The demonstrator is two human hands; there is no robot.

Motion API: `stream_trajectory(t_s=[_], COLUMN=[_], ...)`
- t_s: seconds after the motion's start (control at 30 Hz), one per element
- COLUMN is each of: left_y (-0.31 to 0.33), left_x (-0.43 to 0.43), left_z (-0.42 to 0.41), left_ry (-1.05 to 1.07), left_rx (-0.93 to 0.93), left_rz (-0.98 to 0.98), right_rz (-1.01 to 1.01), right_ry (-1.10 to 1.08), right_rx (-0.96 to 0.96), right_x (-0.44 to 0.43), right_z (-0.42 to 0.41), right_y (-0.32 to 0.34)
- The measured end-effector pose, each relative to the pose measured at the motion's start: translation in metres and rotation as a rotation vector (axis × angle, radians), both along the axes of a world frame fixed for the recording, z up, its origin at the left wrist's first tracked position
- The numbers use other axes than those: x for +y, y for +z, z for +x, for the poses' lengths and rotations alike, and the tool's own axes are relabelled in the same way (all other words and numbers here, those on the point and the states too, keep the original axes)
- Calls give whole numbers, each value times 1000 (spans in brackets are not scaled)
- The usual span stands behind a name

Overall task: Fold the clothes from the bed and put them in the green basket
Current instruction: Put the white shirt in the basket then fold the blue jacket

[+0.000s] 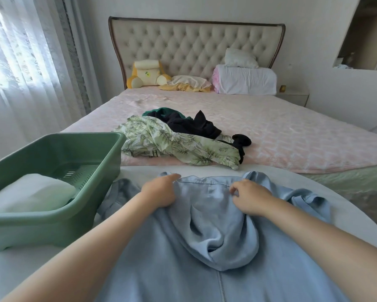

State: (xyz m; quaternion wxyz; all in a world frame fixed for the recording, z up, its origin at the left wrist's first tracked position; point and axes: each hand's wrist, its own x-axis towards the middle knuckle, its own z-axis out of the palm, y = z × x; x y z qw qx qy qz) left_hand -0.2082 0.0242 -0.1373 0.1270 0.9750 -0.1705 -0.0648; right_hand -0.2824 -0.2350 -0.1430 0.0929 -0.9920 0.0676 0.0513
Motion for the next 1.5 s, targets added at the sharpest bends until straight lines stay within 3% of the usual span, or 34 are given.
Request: stream_trajectory(t_s=[0.1, 0.2, 0.27, 0.33, 0.43, 0.5, 0.57, 0.6, 0.67, 0.73, 0.77, 0.83, 0.93, 1.03, 1.17, 1.27, 1.33, 1.43, 1.5], left_y=[7, 8, 4, 4, 6, 3, -5, -12, -21, -18, -14, -5, 3, -2, -5, -5, -7, -1, 4], left_x=[-4, -10, -11, -10, -6, -6, -7, -6, -3, -4, -6, -13, -24, -31, -29, -25, -24, -21, -17], left_z=[12, 17, 24, 35, 49, 54, 57, 60, 62, 58, 55, 45, 21, 10, 19, 26, 27, 25, 23], left_ry=[63, 47, 42, 140, 348, 399, 386, 354, 262, 90, -34, -239, -391, -487, -463, -499, -494, -465, -479], left_rx=[19, 122, 79, 49, 104, 123, 111, 44, -200, -421, -425, -198, 103, -36, -288, -479, -483, -219, -67], left_rz=[-174, -277, -293, -498, -956, -1080, -1010, -873, -512, -344, -338, -322, -120, 56, -93, -257, -339, -344, -195], right_rz=[28, 82, 219, 430, 737, 919, 1000, 974, 761, 497, 441, 458, 466, 437, 480, 186, 84, 11, 85], right_ry=[-171, -187, -146, -144, -349, -444, -439, -405, -300, -147, -64, 62, 189, 295, 267, 358, 348, 234, 178], right_rx=[-117, -64, -8, 9, -219, -447, -554, -544, -509, -523, -513, -393, -127, 135, 337, 284, 170, -129, -336], right_x=[-8, -9, -6, -6, -13, -18, -20, -18, -17, -19, -17, -10, 6, 16, 16, 23, 30, 29, 23], right_z=[13, 23, 31, 42, 67, 81, 91, 92, 90, 85, 82, 77, 67, 58, 45, 37, 35, 40, 44], right_y=[0, 4, 4, 2, 5, 6, 3, -1, -10, -14, -13, -3, 12, 21, 31, 27, 21, 19, 24])
